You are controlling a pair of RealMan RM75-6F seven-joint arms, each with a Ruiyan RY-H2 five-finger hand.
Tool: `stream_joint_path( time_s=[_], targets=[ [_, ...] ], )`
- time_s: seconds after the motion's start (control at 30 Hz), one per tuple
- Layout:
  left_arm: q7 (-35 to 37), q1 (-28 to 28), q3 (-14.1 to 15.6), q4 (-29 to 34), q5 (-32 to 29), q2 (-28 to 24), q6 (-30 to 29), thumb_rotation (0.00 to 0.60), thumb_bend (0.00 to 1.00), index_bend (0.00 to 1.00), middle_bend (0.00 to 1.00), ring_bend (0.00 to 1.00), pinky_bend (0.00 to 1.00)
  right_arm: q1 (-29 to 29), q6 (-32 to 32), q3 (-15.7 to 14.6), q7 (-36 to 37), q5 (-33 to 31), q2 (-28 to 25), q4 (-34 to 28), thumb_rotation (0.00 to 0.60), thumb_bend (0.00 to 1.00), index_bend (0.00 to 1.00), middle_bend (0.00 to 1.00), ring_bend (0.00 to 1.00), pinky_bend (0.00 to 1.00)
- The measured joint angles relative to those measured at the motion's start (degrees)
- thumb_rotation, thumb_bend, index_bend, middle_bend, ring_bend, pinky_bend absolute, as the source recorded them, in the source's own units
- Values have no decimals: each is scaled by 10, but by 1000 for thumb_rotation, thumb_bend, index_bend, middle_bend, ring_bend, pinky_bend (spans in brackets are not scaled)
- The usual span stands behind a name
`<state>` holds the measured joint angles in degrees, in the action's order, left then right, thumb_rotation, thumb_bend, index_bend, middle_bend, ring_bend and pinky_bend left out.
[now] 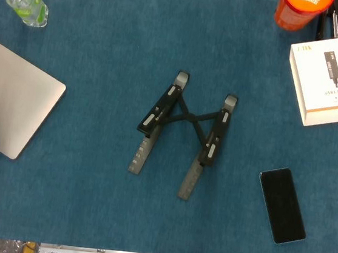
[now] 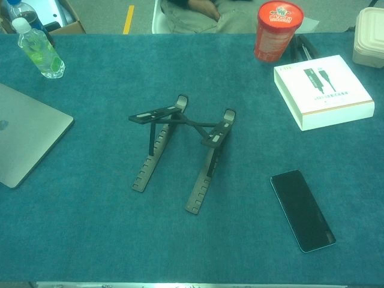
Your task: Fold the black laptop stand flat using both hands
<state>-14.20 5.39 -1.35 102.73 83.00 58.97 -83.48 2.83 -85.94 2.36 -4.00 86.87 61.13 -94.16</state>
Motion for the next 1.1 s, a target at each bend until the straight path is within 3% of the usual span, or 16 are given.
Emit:
stream_joint_path(
  time_s=[0.53,0.87,0.97,1.1],
  targets=[
    [-1,0,-2,-4,1,7,-1,600,329,49,49,0,3,12,10,1,30,21,-7,-8,600,202,269,246,112,235],
    [-2,8,0,9,16,3,7,600,329,49,50,0,3,81,79,0,38,85,1,-41,600,200,266,239,112,235],
    [-3,12,0,13,19,0,11,600,329,49,49,0,3,110,116,-1,44,99,7,-54,600,159,243,221,99,235],
    [-2,14,-1,16,20,-5,13,600,329,49,49,0,3,157,168,1,45,113,25,-70,600,25,195,198,80,235]
  ],
)
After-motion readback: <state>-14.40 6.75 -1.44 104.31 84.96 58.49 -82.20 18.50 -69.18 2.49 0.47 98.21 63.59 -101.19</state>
